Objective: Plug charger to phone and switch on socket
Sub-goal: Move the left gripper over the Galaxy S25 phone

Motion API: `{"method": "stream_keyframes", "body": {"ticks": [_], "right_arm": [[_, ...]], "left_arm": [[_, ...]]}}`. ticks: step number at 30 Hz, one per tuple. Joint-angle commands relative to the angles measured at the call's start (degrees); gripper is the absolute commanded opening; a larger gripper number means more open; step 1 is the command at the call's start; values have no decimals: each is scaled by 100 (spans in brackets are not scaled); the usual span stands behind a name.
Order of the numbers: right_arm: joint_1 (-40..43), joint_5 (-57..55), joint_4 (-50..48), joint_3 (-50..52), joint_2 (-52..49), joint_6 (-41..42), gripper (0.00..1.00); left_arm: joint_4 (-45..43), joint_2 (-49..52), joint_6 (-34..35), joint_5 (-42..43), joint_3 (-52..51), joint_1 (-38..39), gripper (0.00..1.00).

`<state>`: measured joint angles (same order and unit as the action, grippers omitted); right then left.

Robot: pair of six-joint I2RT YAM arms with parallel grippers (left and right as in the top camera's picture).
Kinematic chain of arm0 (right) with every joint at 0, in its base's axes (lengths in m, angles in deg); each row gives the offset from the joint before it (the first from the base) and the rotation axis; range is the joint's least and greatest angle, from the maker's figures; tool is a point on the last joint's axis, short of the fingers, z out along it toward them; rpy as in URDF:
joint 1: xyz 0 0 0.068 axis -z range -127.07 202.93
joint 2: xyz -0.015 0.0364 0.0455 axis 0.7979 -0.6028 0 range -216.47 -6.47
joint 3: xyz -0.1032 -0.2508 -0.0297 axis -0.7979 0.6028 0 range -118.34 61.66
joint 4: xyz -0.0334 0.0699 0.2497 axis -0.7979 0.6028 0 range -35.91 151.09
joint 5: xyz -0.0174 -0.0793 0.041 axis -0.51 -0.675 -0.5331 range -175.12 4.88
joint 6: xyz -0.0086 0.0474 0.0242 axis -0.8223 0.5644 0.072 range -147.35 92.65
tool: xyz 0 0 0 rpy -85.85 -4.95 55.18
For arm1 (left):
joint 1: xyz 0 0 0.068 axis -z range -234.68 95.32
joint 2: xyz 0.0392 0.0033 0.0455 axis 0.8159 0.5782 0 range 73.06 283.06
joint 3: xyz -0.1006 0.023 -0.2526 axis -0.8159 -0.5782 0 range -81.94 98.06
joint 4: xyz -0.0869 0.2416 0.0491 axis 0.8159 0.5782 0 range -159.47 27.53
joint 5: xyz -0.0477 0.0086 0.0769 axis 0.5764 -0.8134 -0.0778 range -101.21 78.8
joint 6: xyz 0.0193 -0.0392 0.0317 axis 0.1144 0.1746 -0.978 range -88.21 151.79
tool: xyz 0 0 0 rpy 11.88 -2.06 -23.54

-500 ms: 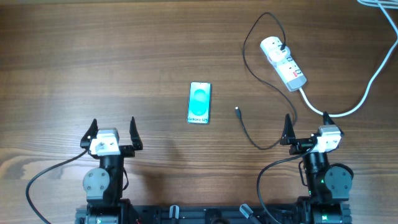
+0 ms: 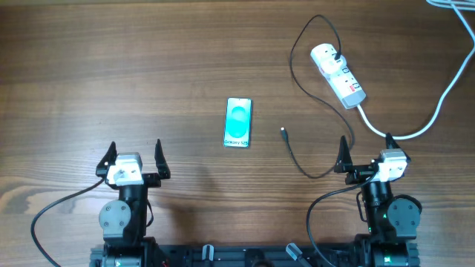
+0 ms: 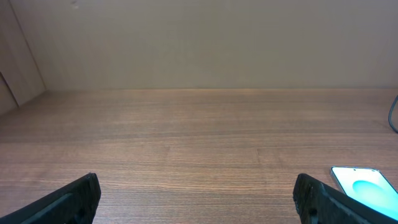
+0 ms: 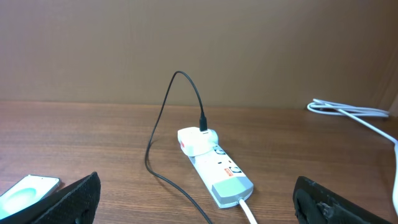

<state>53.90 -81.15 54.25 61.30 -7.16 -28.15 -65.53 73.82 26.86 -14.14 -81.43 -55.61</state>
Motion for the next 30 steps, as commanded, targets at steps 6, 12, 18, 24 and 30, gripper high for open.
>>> {"method": "stream_keyframes", "body": {"ticks": [6,12,18,24,30], "right_arm": [[24,-96,-20,7,-24,-68,100],[24,-96,-20,7,-24,-68,100],[24,-96,-22,7,-24,-68,100],[24,-96,-22,7,-24,-68,100],[24,-96,-20,7,-24,-68,100]], "left_arm": [[-308,-37,1453,3759,-20,-44,100],[-4747,-37,2900,4210,-7,-48,100],[-3845,584,2581,3495,1956,-48,100],[2553,4144,1370,4358,7130,-48,100],[5823,7187,1338,5455,10275,17,100]]}}
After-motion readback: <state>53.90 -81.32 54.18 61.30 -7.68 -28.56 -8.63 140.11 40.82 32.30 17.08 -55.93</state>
